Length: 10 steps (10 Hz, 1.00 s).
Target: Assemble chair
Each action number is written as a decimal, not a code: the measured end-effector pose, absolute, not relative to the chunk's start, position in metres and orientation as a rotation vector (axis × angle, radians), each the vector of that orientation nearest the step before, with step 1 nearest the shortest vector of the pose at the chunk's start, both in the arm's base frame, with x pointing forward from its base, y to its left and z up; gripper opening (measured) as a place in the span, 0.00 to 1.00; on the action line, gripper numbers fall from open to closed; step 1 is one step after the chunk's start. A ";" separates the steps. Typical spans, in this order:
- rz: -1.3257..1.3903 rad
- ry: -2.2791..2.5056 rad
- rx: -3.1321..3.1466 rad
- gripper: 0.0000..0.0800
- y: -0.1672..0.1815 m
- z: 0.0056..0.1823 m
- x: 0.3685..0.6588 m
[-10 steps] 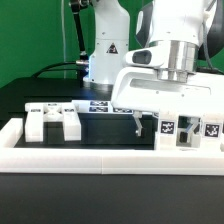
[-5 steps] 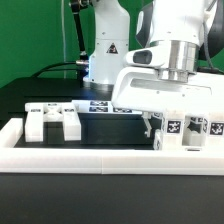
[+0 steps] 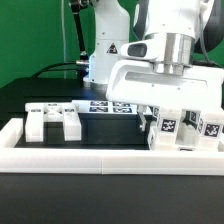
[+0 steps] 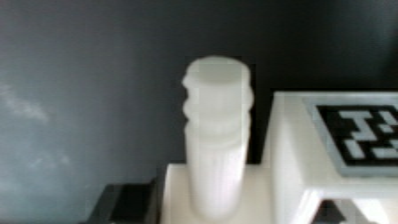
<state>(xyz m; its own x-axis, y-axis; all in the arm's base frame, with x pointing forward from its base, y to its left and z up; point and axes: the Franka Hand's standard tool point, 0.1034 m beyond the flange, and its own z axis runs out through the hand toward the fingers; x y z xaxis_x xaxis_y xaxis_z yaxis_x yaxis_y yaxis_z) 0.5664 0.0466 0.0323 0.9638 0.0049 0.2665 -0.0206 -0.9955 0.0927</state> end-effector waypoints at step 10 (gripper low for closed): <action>0.150 -0.100 3.081 0.42 0.039 0.072 0.553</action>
Offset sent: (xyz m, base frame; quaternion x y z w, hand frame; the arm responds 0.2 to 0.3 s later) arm -0.0140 -0.0166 0.0460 -0.0032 -0.0469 0.0059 0.9989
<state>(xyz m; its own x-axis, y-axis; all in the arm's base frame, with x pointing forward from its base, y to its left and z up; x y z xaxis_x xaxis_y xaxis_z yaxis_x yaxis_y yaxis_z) 0.5529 0.0391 0.0718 0.9932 -0.0622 0.0988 -0.0675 -0.9964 0.0515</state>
